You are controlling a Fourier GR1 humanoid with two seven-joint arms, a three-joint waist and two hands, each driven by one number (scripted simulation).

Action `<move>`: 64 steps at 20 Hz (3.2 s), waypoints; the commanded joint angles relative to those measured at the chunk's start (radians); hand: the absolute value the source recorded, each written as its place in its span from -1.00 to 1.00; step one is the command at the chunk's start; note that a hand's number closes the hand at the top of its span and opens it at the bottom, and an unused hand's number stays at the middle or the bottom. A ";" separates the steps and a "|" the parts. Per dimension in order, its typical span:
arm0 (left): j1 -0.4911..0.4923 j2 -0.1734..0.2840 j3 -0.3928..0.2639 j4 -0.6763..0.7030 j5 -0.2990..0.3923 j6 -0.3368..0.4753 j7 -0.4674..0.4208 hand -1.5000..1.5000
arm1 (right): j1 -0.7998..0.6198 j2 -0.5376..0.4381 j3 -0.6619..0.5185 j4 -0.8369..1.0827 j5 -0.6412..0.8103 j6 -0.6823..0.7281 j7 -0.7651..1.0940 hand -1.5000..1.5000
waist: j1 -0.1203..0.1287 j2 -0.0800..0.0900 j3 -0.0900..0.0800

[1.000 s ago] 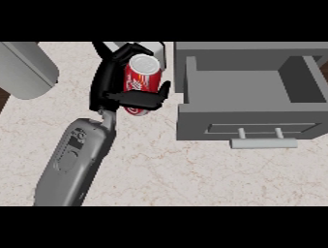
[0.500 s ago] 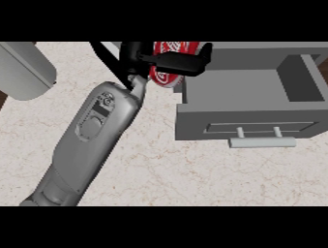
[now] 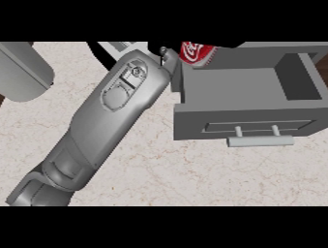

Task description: Pick up the can, place it into the drawer and close the drawer

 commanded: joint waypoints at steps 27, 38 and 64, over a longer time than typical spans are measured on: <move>-0.268 0.000 -0.254 0.523 0.334 0.116 -0.213 1.00 | -0.116 0.021 0.054 0.066 0.089 -0.039 -0.006 -1.00 | -0.063 0.017 0.002; -0.209 0.000 -0.361 0.581 0.355 0.138 -0.327 1.00 | -0.173 -0.002 0.061 0.081 0.076 -0.028 0.006 -1.00 | -0.089 0.029 0.002; -0.194 0.000 -0.415 0.509 0.532 0.303 -0.328 -1.00 | -0.224 -0.122 0.113 -0.001 0.332 -0.015 -0.063 -1.00 | -0.088 0.025 0.001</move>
